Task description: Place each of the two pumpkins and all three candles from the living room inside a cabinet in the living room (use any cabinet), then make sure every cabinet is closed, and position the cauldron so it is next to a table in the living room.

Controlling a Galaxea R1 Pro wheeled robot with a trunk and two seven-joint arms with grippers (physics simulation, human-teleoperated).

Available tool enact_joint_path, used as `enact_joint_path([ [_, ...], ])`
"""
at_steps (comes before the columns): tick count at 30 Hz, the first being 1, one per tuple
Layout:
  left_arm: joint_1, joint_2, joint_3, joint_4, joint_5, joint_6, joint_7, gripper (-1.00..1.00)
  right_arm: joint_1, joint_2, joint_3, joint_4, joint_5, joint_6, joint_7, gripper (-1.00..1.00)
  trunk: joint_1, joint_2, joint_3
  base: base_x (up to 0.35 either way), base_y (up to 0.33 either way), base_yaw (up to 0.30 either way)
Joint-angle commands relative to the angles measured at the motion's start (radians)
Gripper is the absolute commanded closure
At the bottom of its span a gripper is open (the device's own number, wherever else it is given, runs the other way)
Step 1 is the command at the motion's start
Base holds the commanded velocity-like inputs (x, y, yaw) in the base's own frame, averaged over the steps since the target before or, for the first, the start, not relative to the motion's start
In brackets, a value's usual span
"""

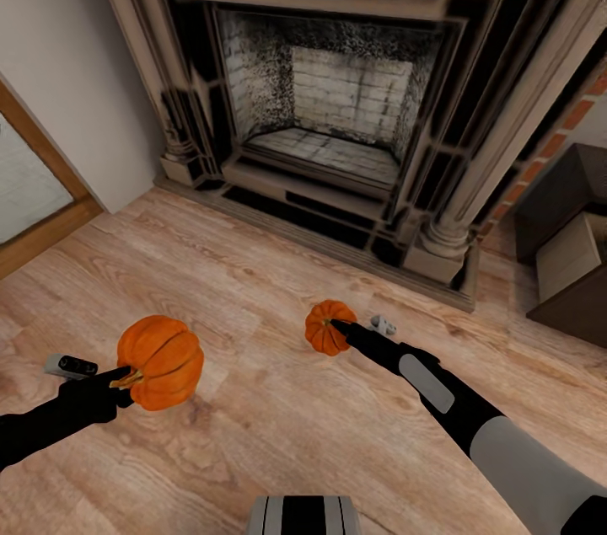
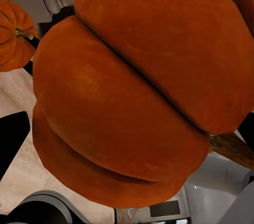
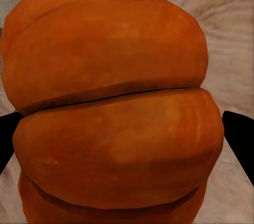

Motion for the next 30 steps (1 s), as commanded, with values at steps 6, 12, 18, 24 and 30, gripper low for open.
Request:
enact_joint_path([
  [6,0.000,0.000,0.000,0.001,0.002,0.007,0.001,1.00,-0.001,-0.001,0.003,0.001,-0.006,0.001,-0.001,1.00,-0.003,0.001,0.023,0.000,0.000,-0.001],
  [12,0.000,0.001,0.000,0.001,0.002,0.007,0.001,1.00,-0.001,-0.001,0.003,-0.002,-0.006,-0.001,0.000,1.00,-0.006,0.003,0.046,0.000,0.000,0.000],
  [18,0.000,0.000,0.000,0.001,0.002,0.006,0.001,1.00,-0.001,-0.001,0.003,-0.002,-0.006,-0.001,0.000,1.00,-0.008,0.004,0.069,0.000,0.000,0.000],
  [24,0.000,0.000,0.000,0.001,0.002,0.006,0.002,1.00,-0.001,-0.001,0.003,-0.004,-0.006,-0.003,0.000,1.00,-0.011,0.005,0.092,0.000,0.000,0.000],
  [30,0.000,-0.001,-0.002,0.001,0.002,0.006,0.003,1.00,-0.001,-0.001,0.003,-0.003,-0.006,-0.001,0.000,1.00,-0.014,0.007,0.116,0.000,0.000,-0.067],
])
